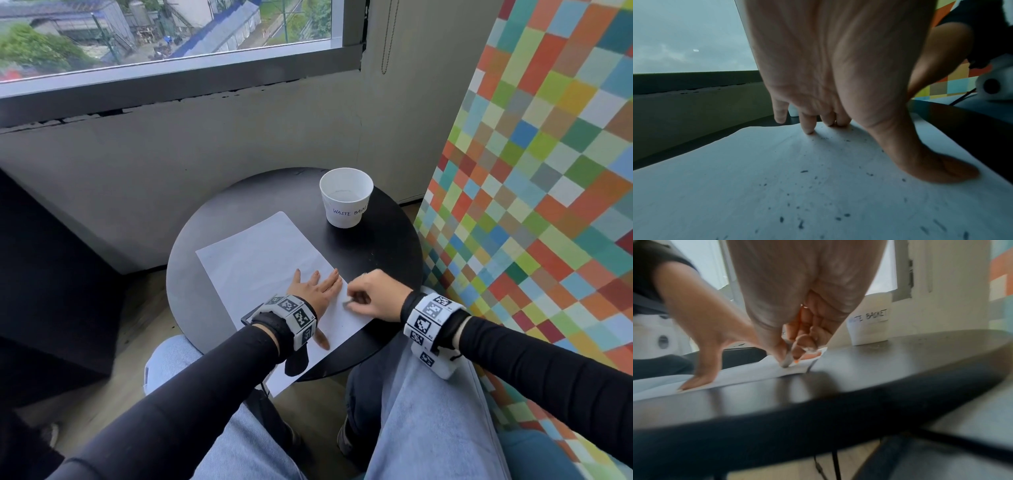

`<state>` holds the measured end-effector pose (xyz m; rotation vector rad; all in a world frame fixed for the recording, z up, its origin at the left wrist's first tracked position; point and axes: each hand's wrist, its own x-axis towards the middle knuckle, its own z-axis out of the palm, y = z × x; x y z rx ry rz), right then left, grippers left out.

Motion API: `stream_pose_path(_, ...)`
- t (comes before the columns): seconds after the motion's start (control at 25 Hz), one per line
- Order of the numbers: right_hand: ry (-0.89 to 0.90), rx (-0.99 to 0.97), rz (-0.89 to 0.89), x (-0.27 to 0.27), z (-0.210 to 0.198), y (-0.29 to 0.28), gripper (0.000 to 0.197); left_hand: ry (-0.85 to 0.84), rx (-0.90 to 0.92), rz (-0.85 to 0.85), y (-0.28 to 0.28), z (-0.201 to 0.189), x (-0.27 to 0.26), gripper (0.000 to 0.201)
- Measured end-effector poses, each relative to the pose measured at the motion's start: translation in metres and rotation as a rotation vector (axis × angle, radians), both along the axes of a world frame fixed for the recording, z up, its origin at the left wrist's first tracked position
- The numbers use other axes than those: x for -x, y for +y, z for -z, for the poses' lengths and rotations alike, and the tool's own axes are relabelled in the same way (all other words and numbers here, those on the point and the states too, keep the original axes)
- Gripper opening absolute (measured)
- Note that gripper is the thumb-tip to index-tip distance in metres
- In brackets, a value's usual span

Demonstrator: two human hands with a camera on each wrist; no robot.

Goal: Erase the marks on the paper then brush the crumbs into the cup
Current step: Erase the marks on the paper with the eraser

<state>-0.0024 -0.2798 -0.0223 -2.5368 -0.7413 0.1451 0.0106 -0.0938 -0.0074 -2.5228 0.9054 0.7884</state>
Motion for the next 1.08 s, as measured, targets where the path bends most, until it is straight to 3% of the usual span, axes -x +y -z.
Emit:
stream_pose_path(0.08,-0.018,0.004,0.007,0.000,0.002,0.002,0.022,0.010,0.004,-0.010,0.000,0.001,0.000,0.140)
stream_pose_path(0.2,0.085,0.007,-0.181,0.022,0.005,0.014,0.018,0.010,0.004,-0.021,0.001,0.001,0.000,0.140)
stream_pose_path(0.4,-0.025,0.029,0.025,-0.006,-0.001,0.003,0.023,0.021,0.010,-0.032,0.000,0.001,0.001,0.140)
stream_pose_path(0.56,0.083,0.043,-0.199,0.025,0.004,0.019,0.020,0.010,0.005,-0.027,0.000,0.001,0.001,0.140)
stream_pose_path(0.76,-0.027,0.063,0.027,-0.008,-0.003,0.003,0.024,0.032,0.019,-0.036,0.001,0.001,0.001,0.140)
stream_pose_path(0.92,0.077,0.076,-0.191,0.021,0.003,0.020,0.019,0.018,0.024,-0.029,0.003,0.000,0.002,0.140)
stream_pose_path(1.08,-0.020,0.056,0.032,-0.008,-0.001,0.007,0.024,0.022,0.036,-0.037,0.002,-0.001,0.003,0.140)
